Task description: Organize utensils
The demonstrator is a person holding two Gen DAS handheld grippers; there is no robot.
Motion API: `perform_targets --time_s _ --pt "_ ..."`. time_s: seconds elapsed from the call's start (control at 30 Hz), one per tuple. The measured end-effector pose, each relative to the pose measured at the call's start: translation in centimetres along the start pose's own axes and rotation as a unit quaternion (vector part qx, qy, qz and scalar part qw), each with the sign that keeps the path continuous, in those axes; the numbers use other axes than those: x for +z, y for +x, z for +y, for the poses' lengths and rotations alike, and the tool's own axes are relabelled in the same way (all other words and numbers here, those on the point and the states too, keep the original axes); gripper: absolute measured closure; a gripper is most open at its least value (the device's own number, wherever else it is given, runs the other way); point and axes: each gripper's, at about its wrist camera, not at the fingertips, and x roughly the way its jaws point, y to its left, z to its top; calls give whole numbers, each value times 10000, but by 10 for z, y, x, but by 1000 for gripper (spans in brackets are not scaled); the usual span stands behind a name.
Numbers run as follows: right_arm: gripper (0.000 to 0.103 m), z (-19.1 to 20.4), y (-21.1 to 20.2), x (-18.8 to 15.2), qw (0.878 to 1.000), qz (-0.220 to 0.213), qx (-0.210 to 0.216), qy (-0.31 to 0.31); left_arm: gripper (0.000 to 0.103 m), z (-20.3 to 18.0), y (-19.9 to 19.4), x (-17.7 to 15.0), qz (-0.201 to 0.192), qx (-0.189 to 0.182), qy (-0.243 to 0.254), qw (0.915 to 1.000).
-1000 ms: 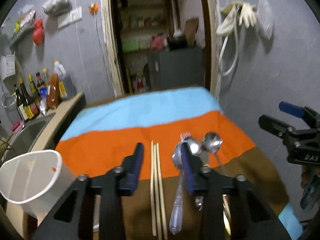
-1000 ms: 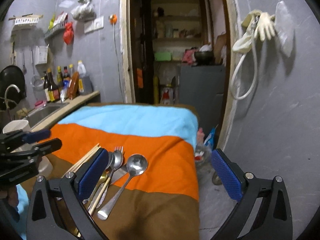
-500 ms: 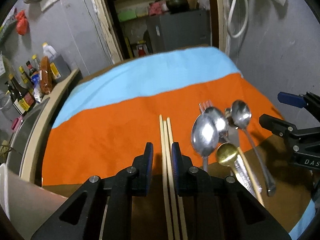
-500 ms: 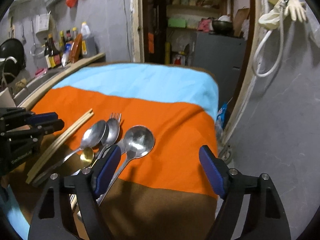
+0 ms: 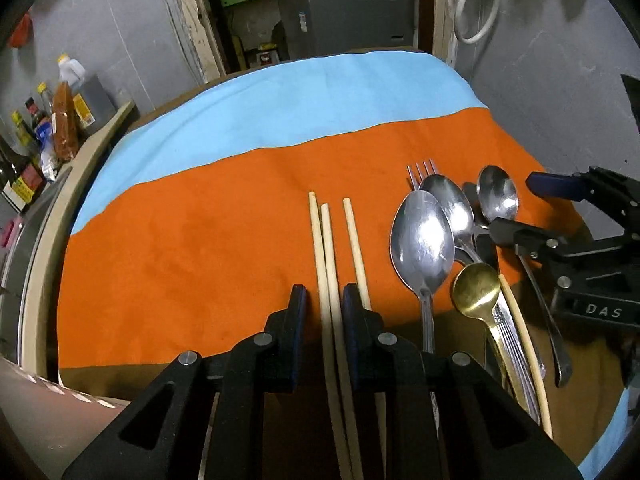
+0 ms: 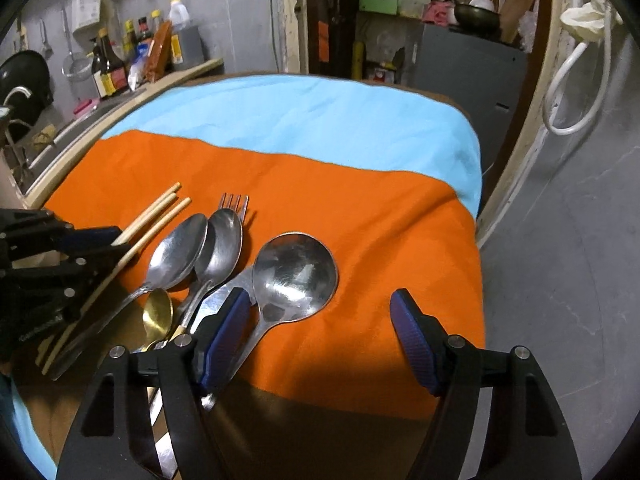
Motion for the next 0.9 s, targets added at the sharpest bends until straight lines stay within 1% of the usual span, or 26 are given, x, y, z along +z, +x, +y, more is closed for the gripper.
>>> perform_targets --time_s 0.1,0.17,0.23,0.27,0.3,0.37,0.4,0.43,0.5,0.6,0.73,0.87,0.9 --pt "32 -2 2 5 10000 24 56 60 89 6 -3 0 -24 -214 -203 9996" --pt "32 -2 5 8 9999 25 97 99 96 7 -5 -1 -76 -321 -285 9990" --pt "32 0 7 9 9998 32 132 116 97 7 -8 -3 -126 -454 -391 9981" --pt "32 0 7 10 9998 30 164 124 97 9 -9 -4 -139 -600 -510 9968" --pt "34 1 8 10 9997 31 193 129 97 11 -10 -4 -142 -694 -620 9956" --pt "50 1 7 10 9996 6 241 150 97 16 -14 -5 -167 -839 -826 9929" --pt "60 -1 6 9 9994 -14 284 202 97 15 -17 -7 -184 -873 -878 9921" --pt "62 -2 5 8 9993 -23 307 233 101 16 -20 -8 -199 -940 -926 9911" --pt "62 -4 3 5 9990 -29 363 261 101 14 -26 -12 -205 -1050 -999 9892" --pt "63 -2 -2 -1 9988 -29 473 147 101 10 -35 -19 -185 -1228 -1073 9864" --pt "63 1 -10 -12 9982 -32 603 2 101 9 -49 -31 -271 -1417 -1252 9816" --pt "63 0 -23 -24 9971 -48 760 25 101 14 -61 -43 -401 -1562 -1342 9777" --pt "63 -1 -25 -27 9968 -65 796 45 101 10 -64 -50 -431 -1571 -1349 9774"
